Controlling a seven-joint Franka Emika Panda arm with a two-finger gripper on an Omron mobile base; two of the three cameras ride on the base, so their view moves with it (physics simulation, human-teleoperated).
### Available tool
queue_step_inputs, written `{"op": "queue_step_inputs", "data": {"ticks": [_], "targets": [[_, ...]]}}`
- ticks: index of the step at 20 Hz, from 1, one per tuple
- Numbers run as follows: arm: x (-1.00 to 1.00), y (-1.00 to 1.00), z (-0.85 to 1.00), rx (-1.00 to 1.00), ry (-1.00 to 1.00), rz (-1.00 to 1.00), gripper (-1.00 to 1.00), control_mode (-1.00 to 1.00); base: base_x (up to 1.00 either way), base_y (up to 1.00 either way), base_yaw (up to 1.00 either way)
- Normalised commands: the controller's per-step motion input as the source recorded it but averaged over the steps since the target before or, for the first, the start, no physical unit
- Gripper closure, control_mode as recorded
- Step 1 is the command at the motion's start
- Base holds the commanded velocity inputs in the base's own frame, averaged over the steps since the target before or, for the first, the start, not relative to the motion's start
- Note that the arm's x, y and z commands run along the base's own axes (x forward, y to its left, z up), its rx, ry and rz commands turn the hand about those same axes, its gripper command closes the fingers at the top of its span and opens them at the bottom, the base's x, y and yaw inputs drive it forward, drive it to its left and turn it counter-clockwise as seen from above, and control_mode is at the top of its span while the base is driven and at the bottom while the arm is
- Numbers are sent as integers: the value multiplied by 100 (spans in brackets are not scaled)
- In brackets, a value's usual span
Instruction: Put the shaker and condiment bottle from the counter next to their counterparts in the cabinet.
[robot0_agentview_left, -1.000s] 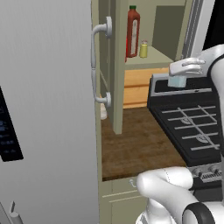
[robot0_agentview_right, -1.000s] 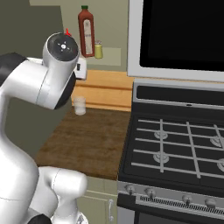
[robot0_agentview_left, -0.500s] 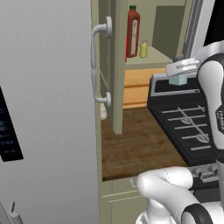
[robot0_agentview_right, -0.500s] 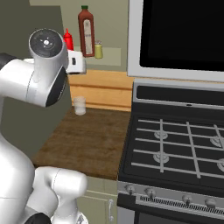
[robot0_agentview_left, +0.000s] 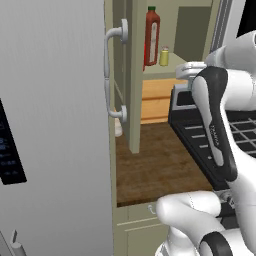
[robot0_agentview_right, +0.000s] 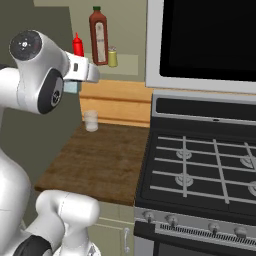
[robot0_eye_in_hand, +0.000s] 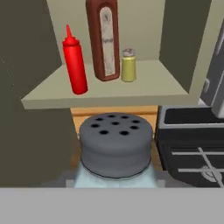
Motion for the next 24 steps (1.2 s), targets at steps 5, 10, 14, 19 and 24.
{"op": "queue_step_inputs", "data": {"ticks": [5,10,14,19,24], "targets": [[24,-10,-18,-4,-8,-15,100,-100,0,0,0],[11,-18,0,-8,-13,-8,100,-100,0,0,0],[10,-10,0,-9,-17,-7,100,-100,0,0,0],[18,0,-1,-8,-14,-7,100,-100,0,0,0],[21,0,-3,-3,-8,-8,100,-100,0,0,0]]}}
